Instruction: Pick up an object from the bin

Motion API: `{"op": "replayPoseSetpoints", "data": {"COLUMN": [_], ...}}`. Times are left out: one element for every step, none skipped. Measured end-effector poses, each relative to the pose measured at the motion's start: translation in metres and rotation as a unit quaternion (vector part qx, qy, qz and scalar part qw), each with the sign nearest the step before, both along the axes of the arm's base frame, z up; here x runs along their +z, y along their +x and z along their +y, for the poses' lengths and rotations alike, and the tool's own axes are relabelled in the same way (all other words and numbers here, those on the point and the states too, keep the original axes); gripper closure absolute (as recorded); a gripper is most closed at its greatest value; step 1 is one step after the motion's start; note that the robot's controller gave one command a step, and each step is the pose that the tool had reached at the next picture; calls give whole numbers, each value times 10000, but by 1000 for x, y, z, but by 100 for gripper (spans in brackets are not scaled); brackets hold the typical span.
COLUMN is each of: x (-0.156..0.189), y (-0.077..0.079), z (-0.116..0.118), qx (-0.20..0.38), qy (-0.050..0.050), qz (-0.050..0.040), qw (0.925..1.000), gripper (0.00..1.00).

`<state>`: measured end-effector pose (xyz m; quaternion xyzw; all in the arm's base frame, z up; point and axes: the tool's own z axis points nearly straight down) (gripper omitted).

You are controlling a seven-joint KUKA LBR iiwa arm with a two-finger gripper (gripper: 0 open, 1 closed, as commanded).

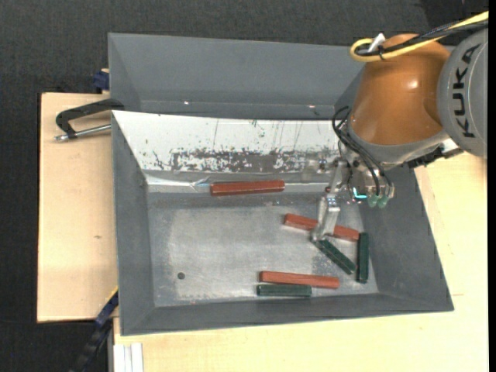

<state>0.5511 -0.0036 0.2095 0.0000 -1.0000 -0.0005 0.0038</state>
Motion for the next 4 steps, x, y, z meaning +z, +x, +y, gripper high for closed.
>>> {"op": "replayPoseSetpoints", "data": {"x": [4,-35,-102,-139], "y": [2,0,7,-1], "z": [0,-6,-31,-31], "qx": [0,406,833,2132], "qy": [0,0,-1,10], "qz": [-43,-65,-65,-40], "qw": [10000,9992,9965,9770], "gripper": [0,0,0,100]}}
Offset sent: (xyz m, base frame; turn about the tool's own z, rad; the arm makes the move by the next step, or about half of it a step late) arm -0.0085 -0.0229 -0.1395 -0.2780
